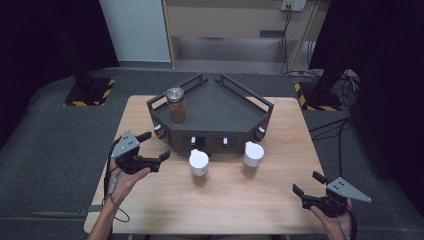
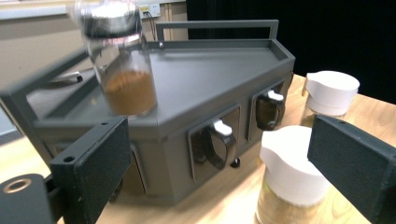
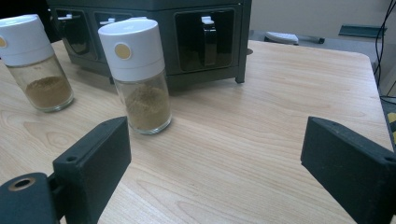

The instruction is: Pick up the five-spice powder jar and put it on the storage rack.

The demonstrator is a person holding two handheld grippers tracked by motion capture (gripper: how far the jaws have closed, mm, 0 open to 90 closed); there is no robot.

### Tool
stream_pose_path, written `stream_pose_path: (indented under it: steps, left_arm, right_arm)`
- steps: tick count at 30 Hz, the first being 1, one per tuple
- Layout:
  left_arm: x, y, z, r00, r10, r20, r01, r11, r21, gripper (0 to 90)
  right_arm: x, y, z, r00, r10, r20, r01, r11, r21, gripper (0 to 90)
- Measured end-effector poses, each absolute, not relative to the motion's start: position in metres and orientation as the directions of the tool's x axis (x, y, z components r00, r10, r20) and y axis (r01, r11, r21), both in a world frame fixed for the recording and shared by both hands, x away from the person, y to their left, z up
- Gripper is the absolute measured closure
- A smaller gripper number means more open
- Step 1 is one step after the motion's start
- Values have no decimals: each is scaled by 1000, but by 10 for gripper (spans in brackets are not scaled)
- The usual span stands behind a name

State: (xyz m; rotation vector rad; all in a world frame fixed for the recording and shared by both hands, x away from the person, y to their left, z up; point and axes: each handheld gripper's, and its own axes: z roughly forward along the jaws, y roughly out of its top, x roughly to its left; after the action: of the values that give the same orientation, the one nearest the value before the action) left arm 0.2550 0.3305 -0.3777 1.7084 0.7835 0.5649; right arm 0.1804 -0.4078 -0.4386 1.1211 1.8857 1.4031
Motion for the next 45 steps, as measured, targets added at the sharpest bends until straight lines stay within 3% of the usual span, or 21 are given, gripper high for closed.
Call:
stream_pose_path:
  steps: [17, 45]
  left_arm:
    - [221, 352, -432, 674, 735, -68, 242, -133, 961, 57]
    - [203, 382, -465, 669, 735, -116, 259, -83, 962, 49]
  right_arm:
    - [181, -407, -438, -517, 854, 58, 306, 121, 944, 83]
    - [182, -407, -439, -519, 853, 59, 307, 121, 944, 83]
